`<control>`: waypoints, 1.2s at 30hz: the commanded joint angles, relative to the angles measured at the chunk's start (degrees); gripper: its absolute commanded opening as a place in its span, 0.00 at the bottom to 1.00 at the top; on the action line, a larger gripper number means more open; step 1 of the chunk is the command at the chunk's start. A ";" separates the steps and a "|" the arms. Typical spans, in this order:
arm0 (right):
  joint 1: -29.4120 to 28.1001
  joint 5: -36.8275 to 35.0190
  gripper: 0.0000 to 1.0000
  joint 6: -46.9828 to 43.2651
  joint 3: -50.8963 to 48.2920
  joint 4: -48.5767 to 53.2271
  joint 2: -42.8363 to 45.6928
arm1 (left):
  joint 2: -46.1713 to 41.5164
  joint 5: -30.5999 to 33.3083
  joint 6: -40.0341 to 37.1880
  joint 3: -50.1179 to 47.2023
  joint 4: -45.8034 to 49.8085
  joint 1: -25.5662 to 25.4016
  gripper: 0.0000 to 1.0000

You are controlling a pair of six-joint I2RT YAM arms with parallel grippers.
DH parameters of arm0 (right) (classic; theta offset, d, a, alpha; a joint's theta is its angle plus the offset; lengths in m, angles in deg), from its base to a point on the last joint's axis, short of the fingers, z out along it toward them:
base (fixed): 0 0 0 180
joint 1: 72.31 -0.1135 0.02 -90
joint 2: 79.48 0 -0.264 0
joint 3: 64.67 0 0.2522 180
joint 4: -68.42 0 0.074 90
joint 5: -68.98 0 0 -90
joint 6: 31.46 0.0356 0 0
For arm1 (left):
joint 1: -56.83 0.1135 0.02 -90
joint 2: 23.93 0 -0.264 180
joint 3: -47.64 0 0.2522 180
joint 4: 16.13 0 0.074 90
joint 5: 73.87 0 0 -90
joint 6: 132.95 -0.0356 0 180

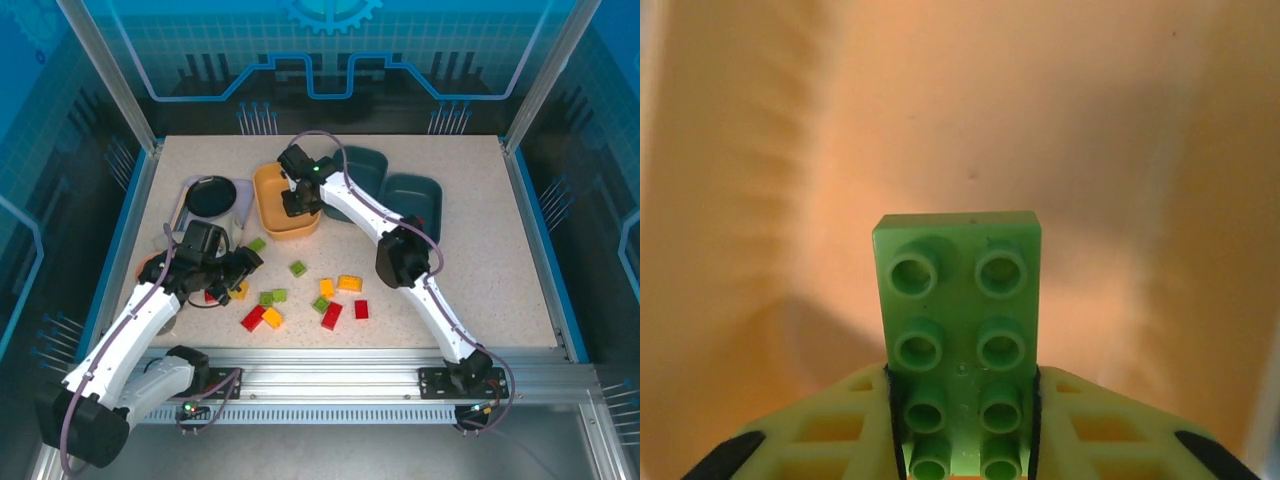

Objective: Sort the legos into containers by color

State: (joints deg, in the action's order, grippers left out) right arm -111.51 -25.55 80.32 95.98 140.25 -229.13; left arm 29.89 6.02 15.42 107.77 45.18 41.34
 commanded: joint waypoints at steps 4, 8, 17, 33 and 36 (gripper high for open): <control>0.73 5.69 0.48 0.82 3.50 1.47 -2.31 | 0.39 1.06 -2.09 3.22 6.63 0.46 0.76; 0.03 5.87 0.57 -0.76 2.42 -0.72 1.43 | 0.48 2.41 -2.91 4.09 9.53 0.46 0.76; -1.99 5.21 0.54 -1.65 -5.22 -6.05 15.16 | 3.79 5.95 -2.58 5.72 12.58 0.98 0.75; -1.90 -0.48 0.65 -2.15 -76.26 -17.13 63.58 | 10.02 -1.70 -5.76 5.13 3.25 -2.13 0.70; -1.62 0.66 0.70 -3.18 -82.75 -14.25 65.60 | 13.36 -0.77 -6.67 6.61 2.62 -5.44 0.70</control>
State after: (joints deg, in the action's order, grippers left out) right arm -113.52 -25.47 78.18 16.96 123.83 -165.46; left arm 41.10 6.87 11.00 112.43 49.44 38.22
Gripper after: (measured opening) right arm 0.694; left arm 0.704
